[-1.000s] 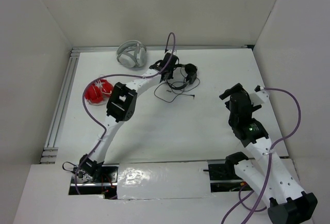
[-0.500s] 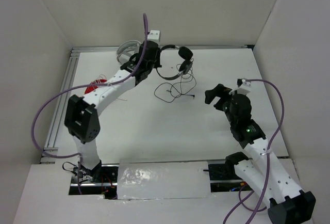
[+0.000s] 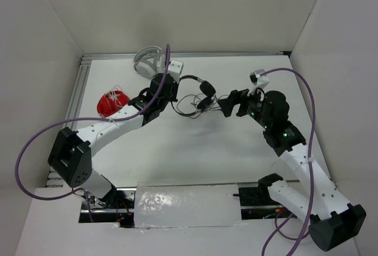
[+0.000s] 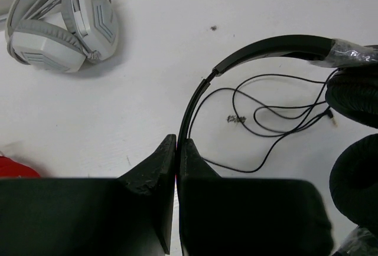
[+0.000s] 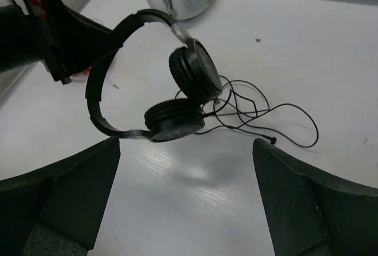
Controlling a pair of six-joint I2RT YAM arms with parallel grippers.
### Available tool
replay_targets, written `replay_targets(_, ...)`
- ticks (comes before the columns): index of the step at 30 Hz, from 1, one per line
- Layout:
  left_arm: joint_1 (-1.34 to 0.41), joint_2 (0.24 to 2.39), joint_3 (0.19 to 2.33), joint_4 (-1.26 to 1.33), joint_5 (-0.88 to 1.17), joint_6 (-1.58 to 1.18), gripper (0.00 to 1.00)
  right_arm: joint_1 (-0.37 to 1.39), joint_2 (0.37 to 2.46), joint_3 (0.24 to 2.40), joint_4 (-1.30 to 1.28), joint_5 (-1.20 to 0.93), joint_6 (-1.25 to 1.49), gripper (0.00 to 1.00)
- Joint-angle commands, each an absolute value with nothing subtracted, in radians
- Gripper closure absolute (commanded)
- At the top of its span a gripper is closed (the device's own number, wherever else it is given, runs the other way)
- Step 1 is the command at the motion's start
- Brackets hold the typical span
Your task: Wrap the headphones
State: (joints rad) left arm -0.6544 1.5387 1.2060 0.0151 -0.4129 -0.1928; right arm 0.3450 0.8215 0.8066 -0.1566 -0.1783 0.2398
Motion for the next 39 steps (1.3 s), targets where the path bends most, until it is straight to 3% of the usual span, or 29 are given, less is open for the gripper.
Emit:
replay_targets(1,-0.66,1.454,1.157,0.171,-0.345,-0.097,1.0,0.393,0.857,0.894,-0.227,-0.213,0.027,0.0)
replay_targets(6,-0.675,1.431,1.143,0.126,-0.224,-0.052,1.0,0.454,1.029,1.023,-0.31,-0.268,-0.202,0.0)
replay_targets(18,-0.71,1.408,1.177,0.034,-0.043,-0.028,1.0,0.532,1.361,1.206,-0.241,-0.161,-0.367,0.06)
replay_targets(19,-0.712,1.413,1.175,0.025,-0.025,-0.02,1.0,0.535,1.385,1.221,-0.245,-0.153,-0.368,0.14)
replay_targets(20,-0.712,1.413,1.175,0.025,-0.025,-0.02,1.0,0.535,1.385,1.229,-0.245,-0.155,-0.368,0.14)
replay_targets(23,-0.719,1.422,1.177,0.014,-0.017,-0.018,1.0,0.538,1.399,1.223,-0.236,-0.153,-0.379,0.27)
replay_targets(24,-0.721,1.424,1.175,0.015,-0.018,-0.021,1.0,0.543,1.399,1.22,-0.232,-0.152,-0.382,0.39)
replay_targets(27,-0.721,1.424,1.184,0.012,-0.035,-0.034,1.0,0.543,1.397,1.21,-0.244,-0.172,-0.397,0.58)
replay_targets(32,-0.718,1.407,1.195,0.015,-0.031,-0.041,1.0,0.543,1.405,1.221,-0.288,-0.186,-0.407,0.57)
replay_targets(34,-0.718,1.396,1.193,0.021,-0.031,-0.043,1.0,0.545,1.408,1.216,-0.282,-0.18,-0.397,0.62)
replay_targets(35,-0.716,1.393,1.193,0.021,-0.031,-0.044,1.0,0.543,1.407,1.21,-0.269,-0.178,-0.396,0.67)
replay_targets(36,-0.716,1.388,1.192,0.021,-0.028,-0.049,1.0,0.545,1.398,1.203,-0.264,-0.19,-0.396,0.82)
replay_targets(38,-0.71,1.382,1.187,0.021,-0.011,-0.049,1.0,0.546,1.375,1.187,-0.23,-0.205,-0.399,1.0)
replay_targets(39,-0.709,1.375,1.186,0.014,0.02,-0.049,1.0,0.548,1.362,1.172,-0.221,-0.218,-0.403,1.0)
